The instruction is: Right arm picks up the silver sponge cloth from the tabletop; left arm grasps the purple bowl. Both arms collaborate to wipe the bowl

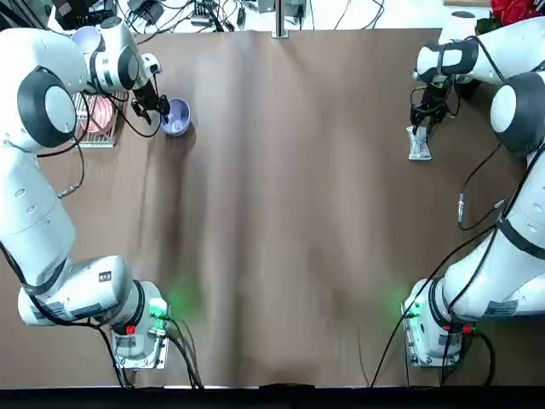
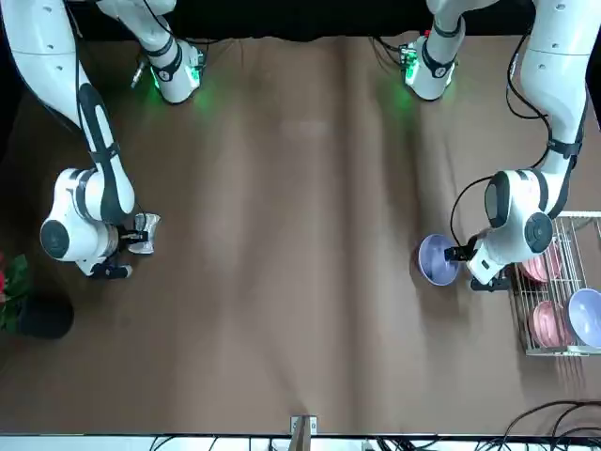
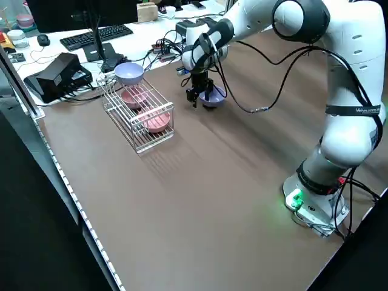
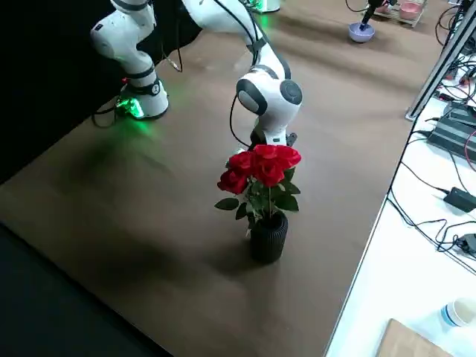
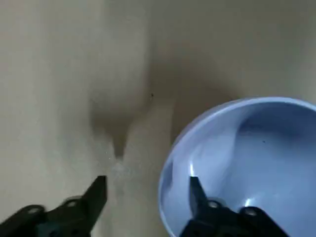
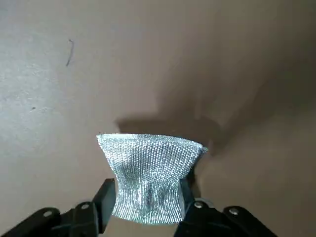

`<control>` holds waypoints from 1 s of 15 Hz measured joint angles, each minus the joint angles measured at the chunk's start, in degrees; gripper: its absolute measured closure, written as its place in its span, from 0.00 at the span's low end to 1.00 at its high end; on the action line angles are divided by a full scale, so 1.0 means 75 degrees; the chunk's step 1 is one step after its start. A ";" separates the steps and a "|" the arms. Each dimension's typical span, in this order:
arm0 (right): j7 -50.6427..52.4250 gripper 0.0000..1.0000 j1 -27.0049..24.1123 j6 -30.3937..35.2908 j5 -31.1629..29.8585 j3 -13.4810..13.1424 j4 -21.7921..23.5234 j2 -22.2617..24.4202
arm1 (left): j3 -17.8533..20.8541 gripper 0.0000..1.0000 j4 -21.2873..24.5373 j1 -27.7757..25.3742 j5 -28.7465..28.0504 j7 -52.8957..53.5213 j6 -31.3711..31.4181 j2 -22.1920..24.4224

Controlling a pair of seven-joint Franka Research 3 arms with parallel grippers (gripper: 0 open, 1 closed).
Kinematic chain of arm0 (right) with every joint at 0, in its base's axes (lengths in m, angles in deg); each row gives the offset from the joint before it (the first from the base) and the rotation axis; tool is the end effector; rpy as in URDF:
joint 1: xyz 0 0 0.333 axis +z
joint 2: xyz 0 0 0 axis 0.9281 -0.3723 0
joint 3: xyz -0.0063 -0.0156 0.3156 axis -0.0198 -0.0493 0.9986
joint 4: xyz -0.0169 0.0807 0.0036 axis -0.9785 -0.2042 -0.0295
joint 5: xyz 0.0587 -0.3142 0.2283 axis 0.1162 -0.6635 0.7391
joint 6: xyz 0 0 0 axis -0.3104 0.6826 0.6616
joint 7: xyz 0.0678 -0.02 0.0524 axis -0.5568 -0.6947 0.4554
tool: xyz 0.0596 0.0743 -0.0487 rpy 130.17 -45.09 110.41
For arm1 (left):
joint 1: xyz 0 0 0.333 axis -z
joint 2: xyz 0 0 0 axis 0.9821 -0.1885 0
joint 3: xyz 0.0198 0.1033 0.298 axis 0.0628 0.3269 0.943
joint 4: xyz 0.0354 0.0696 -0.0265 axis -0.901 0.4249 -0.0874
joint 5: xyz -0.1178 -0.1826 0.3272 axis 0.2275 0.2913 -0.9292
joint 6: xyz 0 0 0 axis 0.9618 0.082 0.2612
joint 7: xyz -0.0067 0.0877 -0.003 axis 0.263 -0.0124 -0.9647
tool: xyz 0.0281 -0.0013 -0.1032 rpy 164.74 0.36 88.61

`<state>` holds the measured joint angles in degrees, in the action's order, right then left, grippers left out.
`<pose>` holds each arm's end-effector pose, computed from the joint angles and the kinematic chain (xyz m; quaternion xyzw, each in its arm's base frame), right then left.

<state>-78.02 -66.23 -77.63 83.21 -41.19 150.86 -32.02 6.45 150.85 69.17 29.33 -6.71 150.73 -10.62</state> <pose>0.5802 -0.0546 0.2002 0.9856 0.0085 -0.1689 0.0034 0.6085 0.0159 0.2041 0.9974 0.0122 -0.0659 0.0273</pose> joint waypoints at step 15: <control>0.0002 0.98 0.0042 0.0091 0.0001 0.0008 -0.0060 -0.0183 | -0.0665 0.95 -0.0059 -0.0035 0.0043 -0.0318 -0.0005 0.0267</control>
<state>-78.00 -65.92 -76.95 83.22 -41.13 150.41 -33.40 1.46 150.41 68.90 29.65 -9.09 150.69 -8.62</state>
